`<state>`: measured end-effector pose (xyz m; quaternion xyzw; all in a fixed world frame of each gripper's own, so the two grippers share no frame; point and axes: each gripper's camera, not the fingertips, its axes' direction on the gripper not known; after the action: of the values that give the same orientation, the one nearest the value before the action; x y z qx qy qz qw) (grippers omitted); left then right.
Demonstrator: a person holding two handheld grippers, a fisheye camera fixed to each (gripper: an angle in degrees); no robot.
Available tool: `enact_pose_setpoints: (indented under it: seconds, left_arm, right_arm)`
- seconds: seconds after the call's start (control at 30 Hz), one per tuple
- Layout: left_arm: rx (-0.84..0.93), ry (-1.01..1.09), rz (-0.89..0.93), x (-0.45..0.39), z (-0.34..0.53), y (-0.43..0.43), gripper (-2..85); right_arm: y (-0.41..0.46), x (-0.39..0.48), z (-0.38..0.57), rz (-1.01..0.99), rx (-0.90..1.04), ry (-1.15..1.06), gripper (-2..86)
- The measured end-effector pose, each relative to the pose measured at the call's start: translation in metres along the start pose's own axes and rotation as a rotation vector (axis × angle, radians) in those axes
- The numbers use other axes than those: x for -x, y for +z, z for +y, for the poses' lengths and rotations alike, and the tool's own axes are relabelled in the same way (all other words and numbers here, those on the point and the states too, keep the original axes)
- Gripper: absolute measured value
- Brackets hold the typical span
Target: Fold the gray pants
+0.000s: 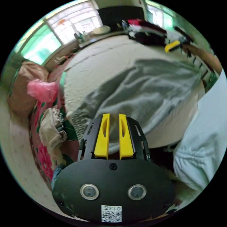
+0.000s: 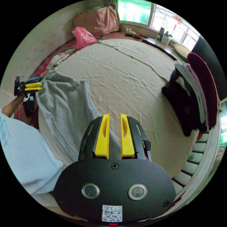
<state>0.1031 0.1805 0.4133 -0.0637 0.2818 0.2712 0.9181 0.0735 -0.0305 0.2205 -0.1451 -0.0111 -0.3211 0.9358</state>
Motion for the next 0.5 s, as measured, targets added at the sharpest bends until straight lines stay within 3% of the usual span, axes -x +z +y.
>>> enact_pose_setpoints:
  seconds: [0.03,0.1,0.23,0.4,0.5]
  left_arm:
    - [0.107,0.064,-0.014,-0.014,0.004,0.020,4.0]
    - [0.037,0.055,-0.058,-0.022,0.025,0.026,2.4]
    - [0.070,-0.017,0.034,-0.001,0.022,0.014,0.5]
    - [-0.200,0.173,-0.004,-0.034,-0.051,-0.019,0.1]
    - [-0.283,0.311,0.104,-0.076,-0.115,-0.003,0.2]
  right_arm:
    - [0.002,-0.002,0.010,0.005,0.006,0.024,7.4]
    - [0.015,-0.011,0.044,-0.003,0.108,0.112,7.7]
    - [0.011,-0.012,0.082,0.035,0.090,0.143,8.0]
    - [0.020,-0.007,0.085,-0.027,0.057,0.095,4.3]
    - [0.028,0.003,0.082,-0.022,0.107,0.053,2.1]
